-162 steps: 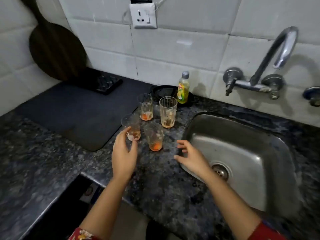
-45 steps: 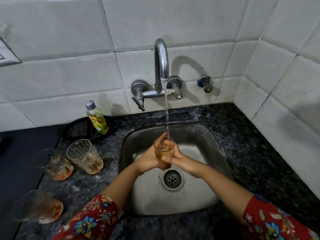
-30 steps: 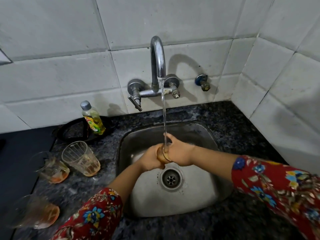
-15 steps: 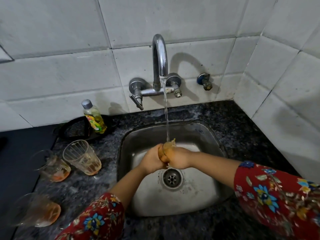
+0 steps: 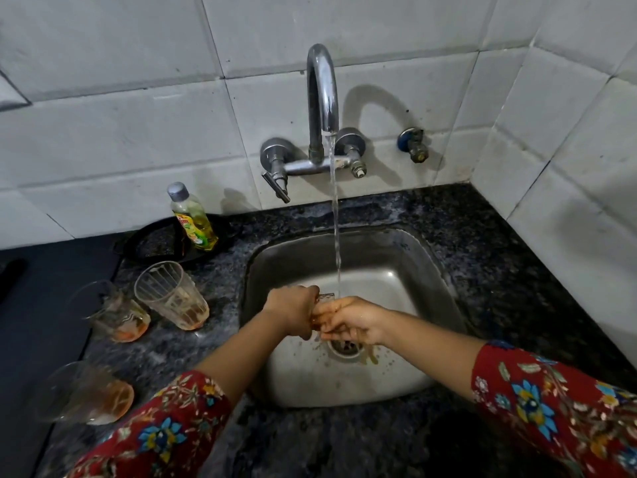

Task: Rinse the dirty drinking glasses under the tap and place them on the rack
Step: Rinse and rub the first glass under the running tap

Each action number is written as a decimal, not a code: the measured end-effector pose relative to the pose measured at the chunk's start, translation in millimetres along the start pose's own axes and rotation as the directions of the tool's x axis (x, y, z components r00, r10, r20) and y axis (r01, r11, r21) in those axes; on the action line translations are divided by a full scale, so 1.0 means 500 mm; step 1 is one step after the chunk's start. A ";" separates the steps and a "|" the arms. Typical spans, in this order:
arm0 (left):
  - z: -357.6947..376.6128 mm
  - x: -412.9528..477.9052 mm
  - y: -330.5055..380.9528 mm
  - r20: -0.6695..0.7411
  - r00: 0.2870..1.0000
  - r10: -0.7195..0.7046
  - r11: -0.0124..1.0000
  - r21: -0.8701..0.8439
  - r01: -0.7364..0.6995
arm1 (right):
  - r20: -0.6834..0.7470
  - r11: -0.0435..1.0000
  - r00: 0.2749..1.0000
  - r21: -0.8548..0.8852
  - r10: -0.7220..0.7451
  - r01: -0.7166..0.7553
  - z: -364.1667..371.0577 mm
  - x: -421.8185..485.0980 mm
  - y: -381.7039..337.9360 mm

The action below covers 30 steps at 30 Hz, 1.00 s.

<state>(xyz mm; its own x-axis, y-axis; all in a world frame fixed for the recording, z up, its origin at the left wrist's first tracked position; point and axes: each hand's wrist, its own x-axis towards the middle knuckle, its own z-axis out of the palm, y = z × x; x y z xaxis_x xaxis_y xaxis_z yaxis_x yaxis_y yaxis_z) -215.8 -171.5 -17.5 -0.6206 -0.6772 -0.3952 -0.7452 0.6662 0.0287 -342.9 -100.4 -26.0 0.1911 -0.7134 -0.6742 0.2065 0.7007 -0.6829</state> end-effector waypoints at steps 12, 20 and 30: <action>-0.025 0.016 -0.017 0.045 0.999 0.000 0.982 -0.190 0.009 | 0.032 0.888 0.965 -0.383 -0.261 0.253 -0.029 -0.024 0.016; -0.012 0.061 -0.013 0.075 0.973 0.220 0.529 -0.847 -0.054 | 0.396 -0.529 0.897 -0.813 -0.196 0.243 -0.065 0.000 -0.106; 0.013 0.068 -0.018 -0.240 0.940 0.241 0.481 -0.812 -0.331 | 0.303 -0.436 0.929 -0.880 -0.215 0.186 -0.050 -0.029 -0.116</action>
<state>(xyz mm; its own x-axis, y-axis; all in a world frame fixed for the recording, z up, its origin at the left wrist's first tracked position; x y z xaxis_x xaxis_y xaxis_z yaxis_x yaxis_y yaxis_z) -228.7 -198.6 -37.2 -0.8220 -0.5509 -0.1440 -0.3511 0.2912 0.8899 -381.4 -130.4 16.5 0.4237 -0.8155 -0.3942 -0.8993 -0.4308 -0.0754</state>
